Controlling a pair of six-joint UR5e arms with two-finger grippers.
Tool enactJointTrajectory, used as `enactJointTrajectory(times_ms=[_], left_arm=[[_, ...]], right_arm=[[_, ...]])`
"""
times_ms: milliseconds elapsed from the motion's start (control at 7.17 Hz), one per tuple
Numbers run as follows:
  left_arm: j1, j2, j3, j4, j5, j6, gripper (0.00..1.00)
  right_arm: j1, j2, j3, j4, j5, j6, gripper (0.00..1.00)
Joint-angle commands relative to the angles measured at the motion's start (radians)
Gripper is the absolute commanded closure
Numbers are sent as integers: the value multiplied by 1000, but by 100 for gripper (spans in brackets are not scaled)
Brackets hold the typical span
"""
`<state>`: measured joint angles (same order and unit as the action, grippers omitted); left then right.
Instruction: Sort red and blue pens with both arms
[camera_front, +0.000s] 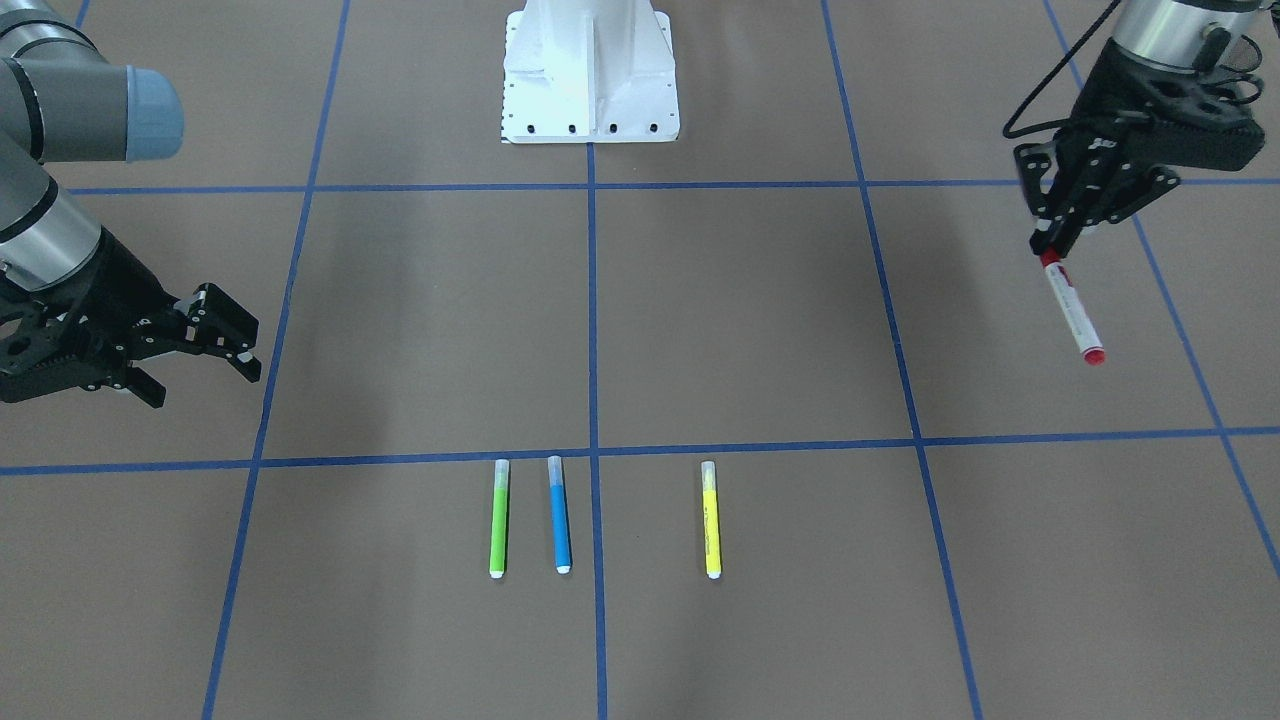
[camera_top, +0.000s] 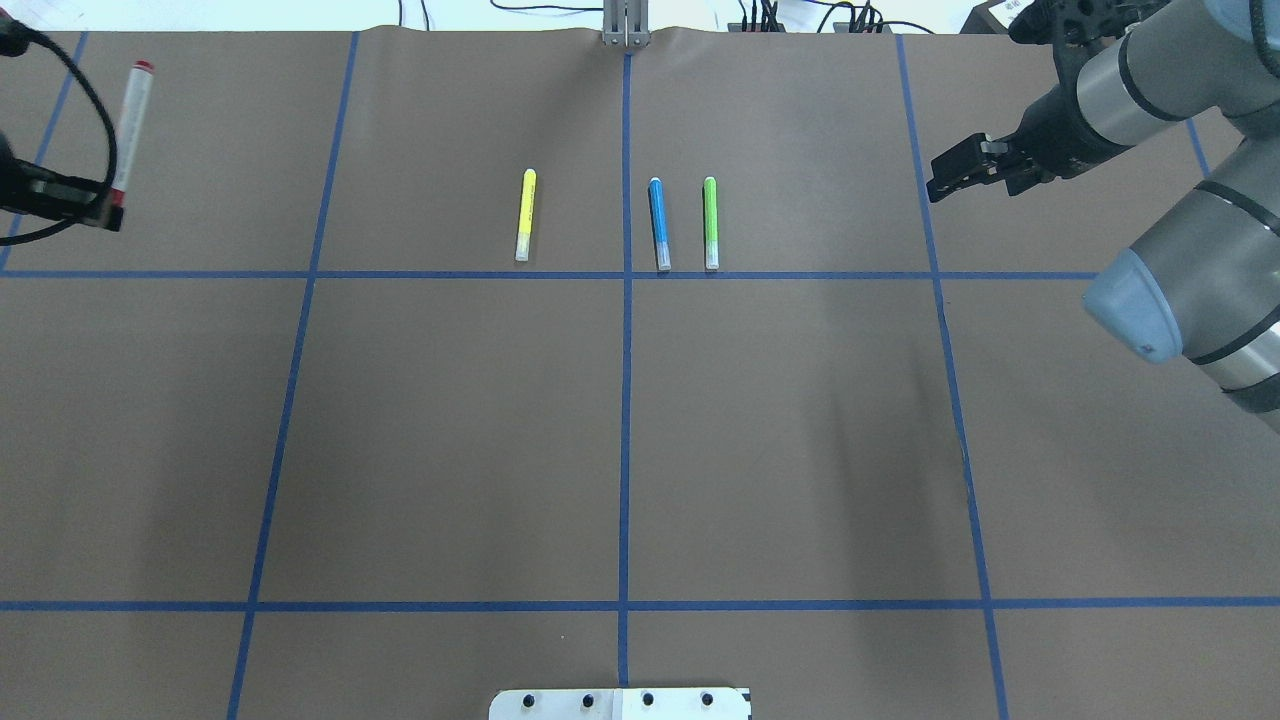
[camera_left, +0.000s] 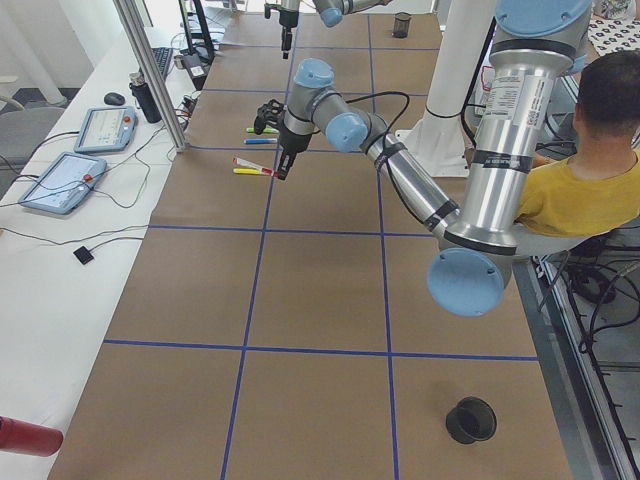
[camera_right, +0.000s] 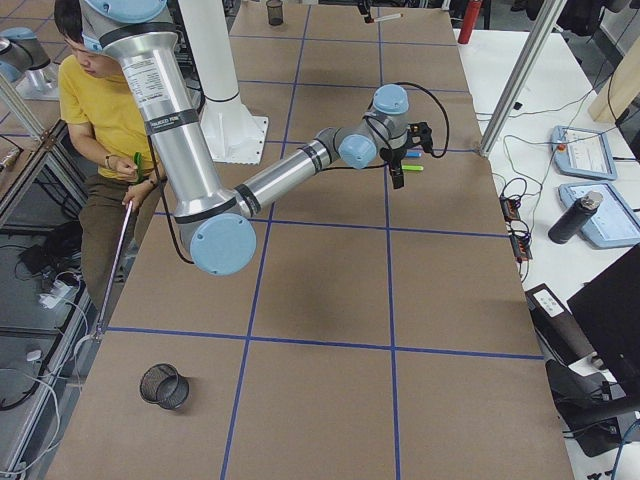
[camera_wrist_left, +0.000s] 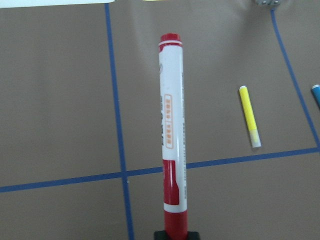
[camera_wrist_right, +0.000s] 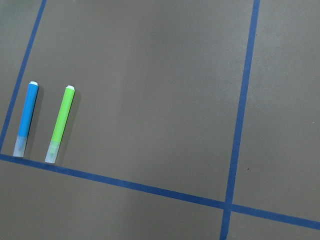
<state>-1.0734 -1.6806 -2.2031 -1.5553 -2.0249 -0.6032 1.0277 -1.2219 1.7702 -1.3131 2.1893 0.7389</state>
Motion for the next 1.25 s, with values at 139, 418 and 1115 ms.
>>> enactJointTrajectory(times_ms=[139, 418, 1115], left_arm=[[-167, 250, -6, -3, -50, 338, 100], [-395, 353, 51, -2, -215, 655, 100], [-918, 637, 205, 23, -412, 786, 100]], right_arm=[[-6, -5, -5, 0, -29, -1, 0], [-9, -5, -5, 0, -29, -1, 0], [-9, -8, -5, 0, -31, -1, 0]])
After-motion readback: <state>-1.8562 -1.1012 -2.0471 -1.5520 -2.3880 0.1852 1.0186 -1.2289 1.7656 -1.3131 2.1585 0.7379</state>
